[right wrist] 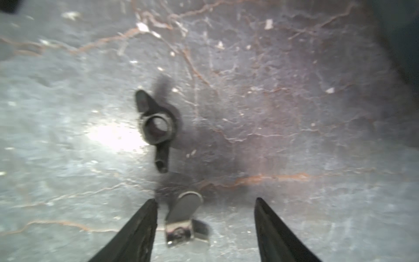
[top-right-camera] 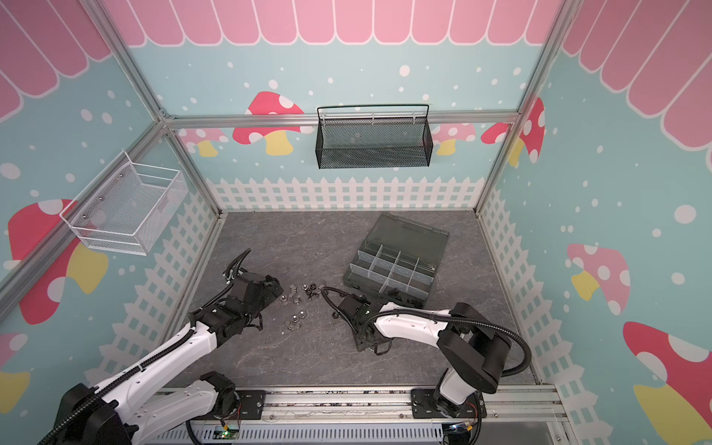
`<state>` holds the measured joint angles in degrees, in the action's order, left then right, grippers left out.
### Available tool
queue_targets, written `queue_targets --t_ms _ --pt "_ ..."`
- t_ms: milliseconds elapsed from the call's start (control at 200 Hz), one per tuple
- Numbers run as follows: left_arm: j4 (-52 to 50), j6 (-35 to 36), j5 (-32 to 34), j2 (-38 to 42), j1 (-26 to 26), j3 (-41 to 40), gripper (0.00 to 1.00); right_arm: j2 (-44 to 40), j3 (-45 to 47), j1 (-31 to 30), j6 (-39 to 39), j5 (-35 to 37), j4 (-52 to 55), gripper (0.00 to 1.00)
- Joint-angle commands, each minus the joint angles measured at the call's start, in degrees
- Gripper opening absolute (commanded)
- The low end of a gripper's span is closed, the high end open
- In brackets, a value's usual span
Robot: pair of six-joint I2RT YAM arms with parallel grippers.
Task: Sort the screws and nuts into containers
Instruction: Pick up the screw from the bottom-center of the table.
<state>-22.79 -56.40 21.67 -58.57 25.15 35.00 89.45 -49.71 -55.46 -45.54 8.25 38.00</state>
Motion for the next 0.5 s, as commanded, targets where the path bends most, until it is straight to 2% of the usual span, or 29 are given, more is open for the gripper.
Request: queue_targets --t_ms 0,190,495 --pt "0.3 -1.2 1.2 0.6 -0.4 -0.3 1.00 -1.6 0.7 0.0 0.2 -4.4 -1.6 0.63" --pt "0.3 -1.2 1.2 0.5 -0.4 -0.2 1.00 -1.7 1.7 -0.1 -0.1 -6.8 -1.7 0.51" --pt "0.3 -1.0 1.4 0.2 -0.4 0.1 1.00 -2.5 3.9 -0.1 -1.2 -6.7 -2.5 0.40"
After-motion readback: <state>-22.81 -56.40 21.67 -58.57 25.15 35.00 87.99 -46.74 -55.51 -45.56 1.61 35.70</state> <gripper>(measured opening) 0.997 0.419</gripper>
